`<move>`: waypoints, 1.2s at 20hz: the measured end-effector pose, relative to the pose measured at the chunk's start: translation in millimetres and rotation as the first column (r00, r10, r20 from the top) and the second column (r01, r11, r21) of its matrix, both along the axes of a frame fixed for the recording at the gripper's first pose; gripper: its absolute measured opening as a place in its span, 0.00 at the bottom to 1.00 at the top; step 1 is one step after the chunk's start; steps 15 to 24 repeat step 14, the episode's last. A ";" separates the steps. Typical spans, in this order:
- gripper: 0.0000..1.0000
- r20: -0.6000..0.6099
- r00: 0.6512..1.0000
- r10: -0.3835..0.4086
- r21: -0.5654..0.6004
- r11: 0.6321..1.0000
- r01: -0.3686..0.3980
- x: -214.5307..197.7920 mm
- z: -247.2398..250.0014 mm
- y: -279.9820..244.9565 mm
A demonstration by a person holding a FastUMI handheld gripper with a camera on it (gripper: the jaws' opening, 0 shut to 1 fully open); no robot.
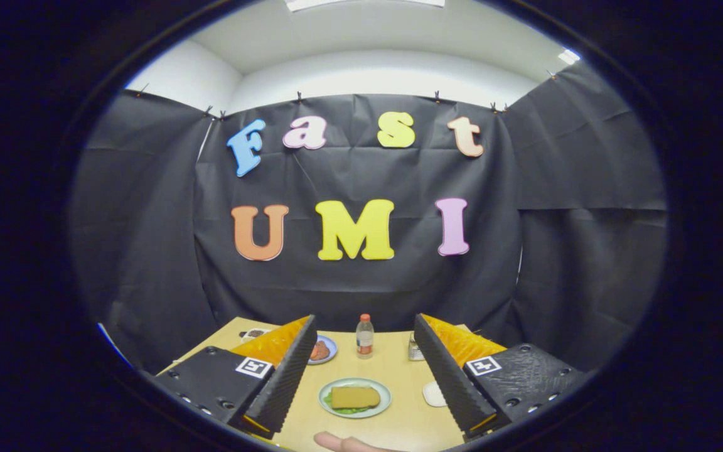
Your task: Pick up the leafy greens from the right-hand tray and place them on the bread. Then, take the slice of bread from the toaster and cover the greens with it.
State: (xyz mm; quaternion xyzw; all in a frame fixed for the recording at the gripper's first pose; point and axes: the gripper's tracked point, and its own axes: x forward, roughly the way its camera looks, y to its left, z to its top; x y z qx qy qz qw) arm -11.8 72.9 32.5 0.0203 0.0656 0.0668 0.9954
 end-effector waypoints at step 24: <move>0.95 0.040 0.999 0.026 -0.057 0.998 -0.023 -8.8 6.7 17.1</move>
